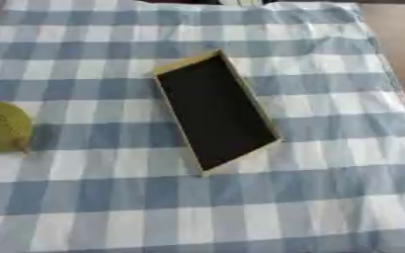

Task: Pick up objects on the table and place them in the box.

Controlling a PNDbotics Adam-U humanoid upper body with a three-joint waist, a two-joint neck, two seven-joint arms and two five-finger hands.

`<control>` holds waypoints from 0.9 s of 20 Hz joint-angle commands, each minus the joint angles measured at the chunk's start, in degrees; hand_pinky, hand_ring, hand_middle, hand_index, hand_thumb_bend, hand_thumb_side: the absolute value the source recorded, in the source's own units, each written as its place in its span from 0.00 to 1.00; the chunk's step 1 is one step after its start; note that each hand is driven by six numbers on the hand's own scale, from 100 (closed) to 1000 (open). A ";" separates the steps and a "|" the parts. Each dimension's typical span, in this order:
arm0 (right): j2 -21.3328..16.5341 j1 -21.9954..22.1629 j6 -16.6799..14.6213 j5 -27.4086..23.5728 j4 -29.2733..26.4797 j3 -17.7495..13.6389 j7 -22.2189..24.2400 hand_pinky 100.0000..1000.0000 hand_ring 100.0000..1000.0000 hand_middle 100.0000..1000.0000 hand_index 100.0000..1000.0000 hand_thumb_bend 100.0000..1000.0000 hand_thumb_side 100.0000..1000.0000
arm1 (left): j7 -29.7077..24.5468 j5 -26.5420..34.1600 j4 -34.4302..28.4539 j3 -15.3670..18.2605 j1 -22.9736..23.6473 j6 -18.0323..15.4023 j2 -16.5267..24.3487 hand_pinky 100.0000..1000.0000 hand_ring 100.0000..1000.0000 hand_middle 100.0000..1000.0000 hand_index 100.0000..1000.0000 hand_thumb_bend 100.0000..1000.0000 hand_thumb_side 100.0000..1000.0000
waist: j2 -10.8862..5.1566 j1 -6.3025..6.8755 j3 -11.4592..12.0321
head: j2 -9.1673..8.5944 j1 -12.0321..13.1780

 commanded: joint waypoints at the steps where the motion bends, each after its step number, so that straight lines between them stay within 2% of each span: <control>1: -1.65 -0.36 -0.01 0.47 -0.90 -0.57 -0.10 0.78 0.63 0.60 0.66 0.00 0.55 | -2.17 -2.10 -0.88 0.31 1.74 1.12 5.39 0.62 0.66 0.68 0.81 0.26 0.44 | -0.84 0.25 -0.06 | 0.00 -0.03; 6: -1.97 -0.28 0.02 0.62 -0.90 -0.62 -0.15 0.78 0.63 0.60 0.66 0.00 0.55 | -9.26 -8.63 -0.88 0.10 6.79 3.63 12.06 0.68 0.72 0.74 0.88 0.28 0.39 | -0.84 0.58 0.08 | 0.04 -0.10; 9: -2.06 -0.18 0.05 0.69 -0.90 -0.62 -0.14 0.78 0.63 0.60 0.66 0.00 0.55 | -15.21 -13.42 -0.88 0.54 8.52 4.19 14.81 0.72 0.75 0.77 0.90 0.30 0.42 | -0.93 0.68 0.16 | 0.04 -0.19; 12: -2.11 -0.08 0.10 0.73 -0.90 -0.62 -0.13 0.78 0.63 0.60 0.66 0.00 0.55 | -22.97 -19.03 -0.88 0.97 9.20 3.02 16.72 0.75 0.77 0.79 0.92 0.33 0.44 | -1.06 0.78 0.26 | 0.10 -0.31; 16: -2.16 -0.15 0.10 0.69 -0.90 -0.51 -0.01 0.78 0.63 0.60 0.66 0.00 0.55 | -30.55 -23.67 -0.88 0.28 9.33 0.44 18.44 0.78 0.79 0.81 0.94 0.35 0.42 | -1.16 0.82 0.23 | 0.02 -0.27; 18: -2.15 -0.21 0.09 0.65 -0.90 -0.46 0.04 0.78 0.63 0.60 0.66 0.00 0.55 | -33.24 -24.62 -0.88 -0.44 9.16 -0.78 19.05 0.79 0.80 0.82 0.94 0.37 0.35 | -1.18 0.83 0.14 | -0.02 -0.23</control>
